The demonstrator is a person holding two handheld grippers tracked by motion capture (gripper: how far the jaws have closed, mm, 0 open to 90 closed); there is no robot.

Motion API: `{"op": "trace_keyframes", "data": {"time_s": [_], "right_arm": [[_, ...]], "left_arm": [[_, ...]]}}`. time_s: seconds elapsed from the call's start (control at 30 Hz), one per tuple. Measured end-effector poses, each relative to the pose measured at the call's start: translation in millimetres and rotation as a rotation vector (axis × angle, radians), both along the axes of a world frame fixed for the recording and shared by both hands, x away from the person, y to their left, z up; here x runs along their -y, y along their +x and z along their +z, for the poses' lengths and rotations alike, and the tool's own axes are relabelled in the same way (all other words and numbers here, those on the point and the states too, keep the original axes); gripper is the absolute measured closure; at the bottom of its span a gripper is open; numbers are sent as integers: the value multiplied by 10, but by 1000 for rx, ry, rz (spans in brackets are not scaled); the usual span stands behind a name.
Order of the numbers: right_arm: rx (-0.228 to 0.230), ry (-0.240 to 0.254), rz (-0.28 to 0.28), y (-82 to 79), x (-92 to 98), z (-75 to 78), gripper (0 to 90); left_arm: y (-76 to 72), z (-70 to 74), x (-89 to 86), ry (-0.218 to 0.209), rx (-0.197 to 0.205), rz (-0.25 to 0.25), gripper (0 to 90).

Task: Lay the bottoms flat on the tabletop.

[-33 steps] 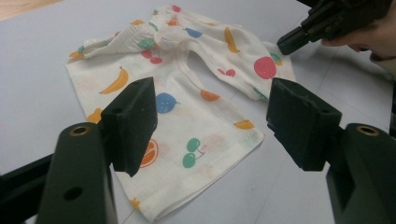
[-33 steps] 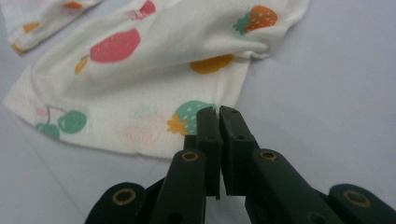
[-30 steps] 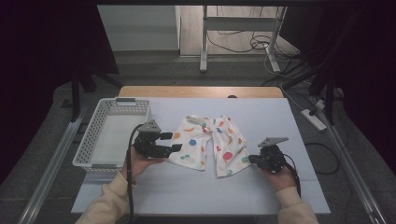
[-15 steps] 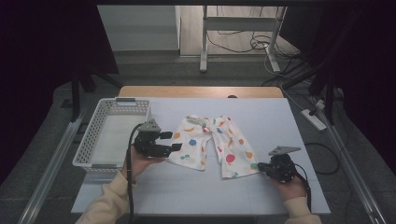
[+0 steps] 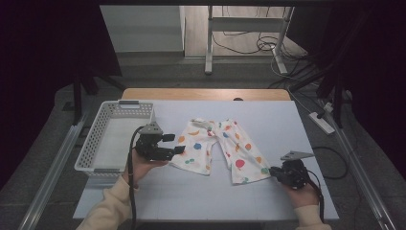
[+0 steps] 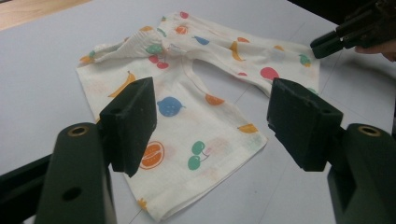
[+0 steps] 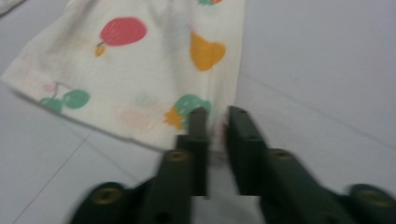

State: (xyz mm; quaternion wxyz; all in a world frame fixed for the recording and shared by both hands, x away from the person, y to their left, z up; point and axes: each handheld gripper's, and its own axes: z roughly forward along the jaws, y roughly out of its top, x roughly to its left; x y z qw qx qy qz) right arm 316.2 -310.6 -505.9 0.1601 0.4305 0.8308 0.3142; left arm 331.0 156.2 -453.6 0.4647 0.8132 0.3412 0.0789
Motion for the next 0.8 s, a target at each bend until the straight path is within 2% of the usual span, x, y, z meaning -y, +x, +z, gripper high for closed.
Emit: {"op": "trace_keyframes", "data": {"time_s": [0.03,0.13,0.27,0.47,0.57,0.7,0.8], "right_arm": [[16,0,-4,-2,-7,11,640],[48,34,4,-9,-39,43,567],[73,97,57,-28,-136,86,512],[79,111,179,-56,-413,101,497],[93,110,219,-62,-532,104,496],[89,96,257,-59,-665,85,496],[73,118,274,-39,-720,65,495]], "left_arm": [[1,-1,3,1,0,0,324],[6,-5,10,0,0,0,324],[17,-20,22,-5,-9,-1,324],[22,-32,45,5,-9,-8,323],[20,-31,47,6,-8,-10,323],[25,-35,40,5,-11,-9,323],[26,-37,38,1,-13,-8,322]]}}
